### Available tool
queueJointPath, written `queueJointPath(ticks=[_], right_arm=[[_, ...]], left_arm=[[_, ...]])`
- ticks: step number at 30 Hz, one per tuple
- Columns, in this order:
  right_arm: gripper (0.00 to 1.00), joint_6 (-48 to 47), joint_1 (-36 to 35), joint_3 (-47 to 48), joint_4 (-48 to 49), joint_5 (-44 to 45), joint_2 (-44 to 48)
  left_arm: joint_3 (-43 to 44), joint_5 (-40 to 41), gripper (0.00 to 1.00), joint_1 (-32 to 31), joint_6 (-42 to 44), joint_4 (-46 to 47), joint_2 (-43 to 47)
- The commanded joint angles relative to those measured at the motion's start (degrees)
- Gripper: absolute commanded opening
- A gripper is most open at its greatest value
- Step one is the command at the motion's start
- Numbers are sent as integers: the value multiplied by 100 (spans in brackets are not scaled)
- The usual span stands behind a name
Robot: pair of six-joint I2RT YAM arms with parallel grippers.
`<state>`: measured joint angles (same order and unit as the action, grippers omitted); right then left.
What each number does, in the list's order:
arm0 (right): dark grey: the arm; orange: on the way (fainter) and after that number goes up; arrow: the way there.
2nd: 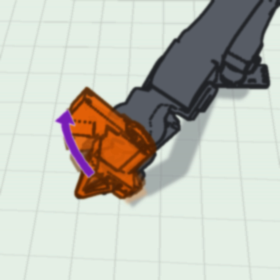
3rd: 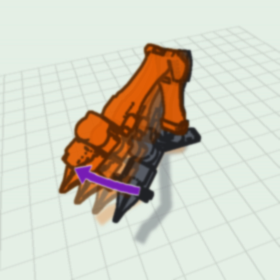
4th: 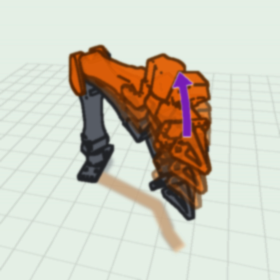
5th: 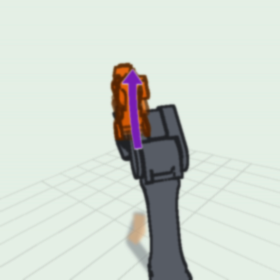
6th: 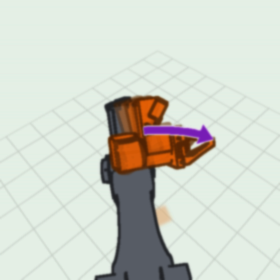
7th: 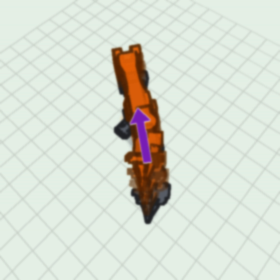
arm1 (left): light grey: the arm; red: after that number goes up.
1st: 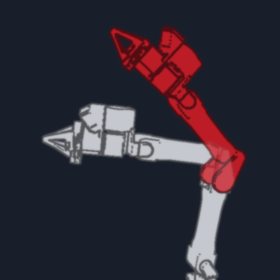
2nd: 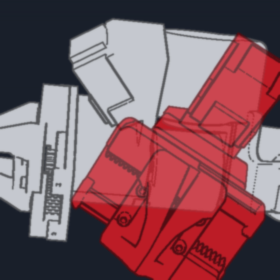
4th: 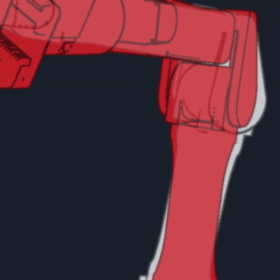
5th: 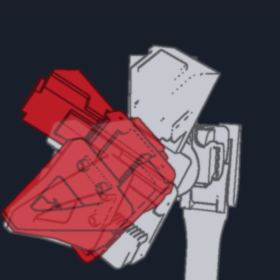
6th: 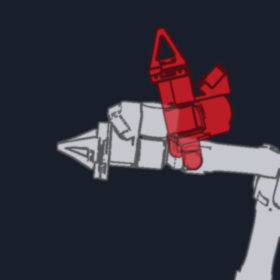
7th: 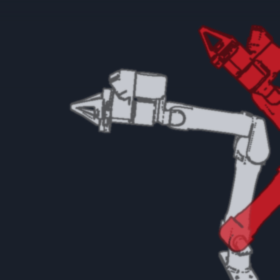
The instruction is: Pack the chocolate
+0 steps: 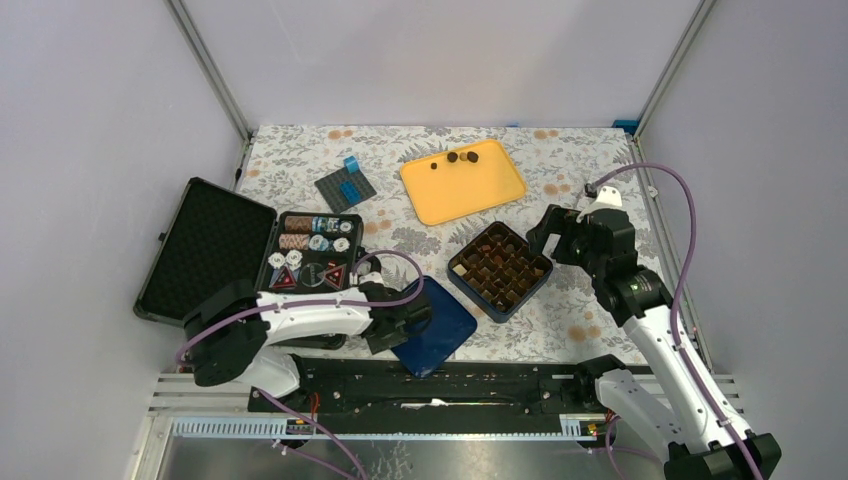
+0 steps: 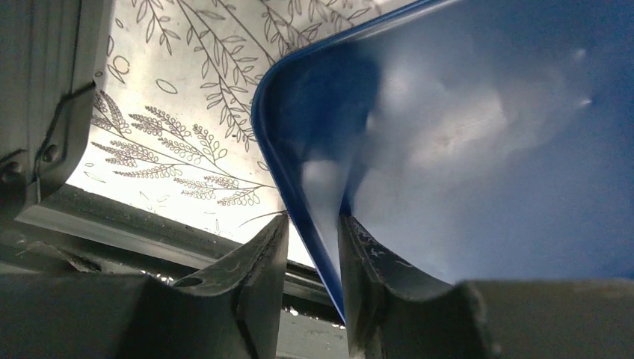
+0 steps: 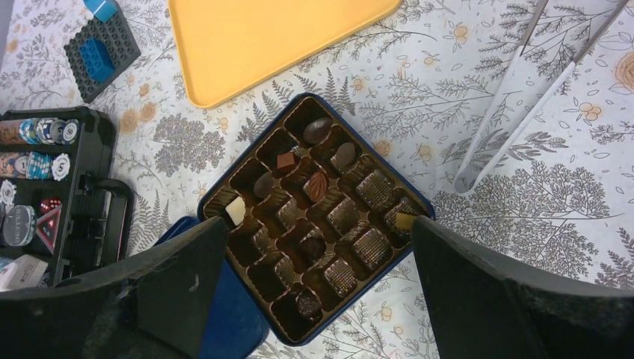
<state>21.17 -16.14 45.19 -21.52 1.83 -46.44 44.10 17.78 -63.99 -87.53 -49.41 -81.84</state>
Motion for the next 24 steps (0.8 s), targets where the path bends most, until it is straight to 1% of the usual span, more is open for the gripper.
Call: queueJointPath(ticks=[1,3,4,5,8,9,13,15,21,22,24], right_arm=[[100,79,-29,-83,2,-165,171],[99,86,-29,-89,4,-275,202],[100,90,-29,-88,4,-321,210],[100,105,-34,-84,2,-335,216],[100,123,-30,-72,-9,-365,236],[100,131,-29,-65,-35,-385,246],[100,282,-29,106,-43,-623,467],[100,317,-29,305,-55,-800,491],[99,183,-29,1008,-308,-1400,37],[100,172,-29,1077,-317,-1614,-47],[100,197,-29,1080,-184,-2035,-126]], left_arm=[[-72,226,32,-155,-595,66,-286],[-112,219,31,-215,-741,76,-358],[-124,226,28,-231,-774,77,-385],[-129,251,24,-243,-790,69,-419],[26,363,3,-308,-794,-121,-428],[137,442,0,-360,-808,-272,-410],[877,1111,0,-634,-674,-1087,-299],[1149,1350,0,-674,-597,-1453,-213],[1863,2178,0,-685,-308,-2598,323],[1976,2303,0,-685,-14,-2669,455],[2139,2345,0,-685,1028,-2347,778]])
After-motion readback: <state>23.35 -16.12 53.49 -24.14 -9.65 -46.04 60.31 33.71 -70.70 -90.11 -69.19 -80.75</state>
